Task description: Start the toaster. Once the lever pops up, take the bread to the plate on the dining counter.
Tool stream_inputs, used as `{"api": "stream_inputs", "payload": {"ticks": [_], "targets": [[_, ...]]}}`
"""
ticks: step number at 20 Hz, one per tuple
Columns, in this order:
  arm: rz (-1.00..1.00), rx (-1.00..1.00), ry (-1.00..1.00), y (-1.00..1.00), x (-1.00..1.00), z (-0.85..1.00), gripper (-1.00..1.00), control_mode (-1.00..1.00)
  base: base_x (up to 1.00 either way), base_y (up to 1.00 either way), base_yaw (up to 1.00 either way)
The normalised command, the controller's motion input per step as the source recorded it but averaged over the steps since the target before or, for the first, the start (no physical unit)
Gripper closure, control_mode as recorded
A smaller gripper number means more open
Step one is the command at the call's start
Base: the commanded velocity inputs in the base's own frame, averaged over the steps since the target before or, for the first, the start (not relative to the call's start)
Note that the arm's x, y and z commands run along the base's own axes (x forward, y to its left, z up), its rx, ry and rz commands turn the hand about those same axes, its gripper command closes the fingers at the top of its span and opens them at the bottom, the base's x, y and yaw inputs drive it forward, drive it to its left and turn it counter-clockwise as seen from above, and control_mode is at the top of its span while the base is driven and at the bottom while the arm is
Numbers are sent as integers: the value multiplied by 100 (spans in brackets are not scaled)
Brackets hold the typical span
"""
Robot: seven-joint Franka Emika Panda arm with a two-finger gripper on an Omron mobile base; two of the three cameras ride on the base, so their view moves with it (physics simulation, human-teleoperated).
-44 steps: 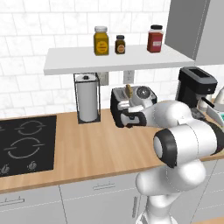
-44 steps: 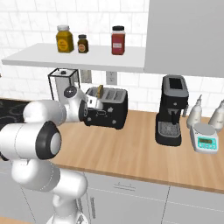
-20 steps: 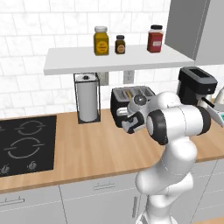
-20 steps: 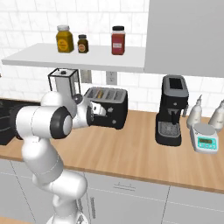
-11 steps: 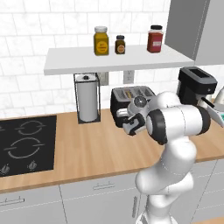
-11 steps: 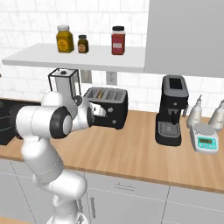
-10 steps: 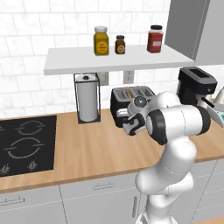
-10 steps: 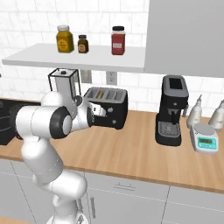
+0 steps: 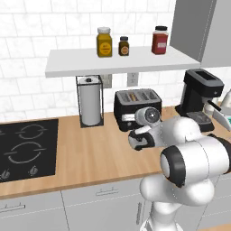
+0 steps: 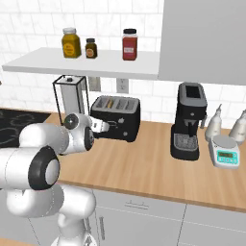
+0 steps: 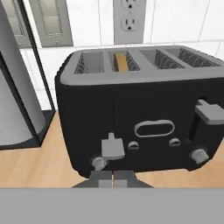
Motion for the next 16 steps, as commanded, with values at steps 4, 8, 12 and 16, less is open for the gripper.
{"api": "stream_inputs", "payload": {"ticks": [4, 8, 12, 16], "targets": [[0, 13, -10, 0, -28, 100, 100, -100, 0, 0, 0], [0, 14, -2, 0, -4, 100, 100, -100, 0, 0, 0], [0, 9, 0, 0, -2, 100, 100, -100, 0, 0, 0], [0, 0, 11, 0, -23, 99, 100, -100, 0, 0, 0]]}}
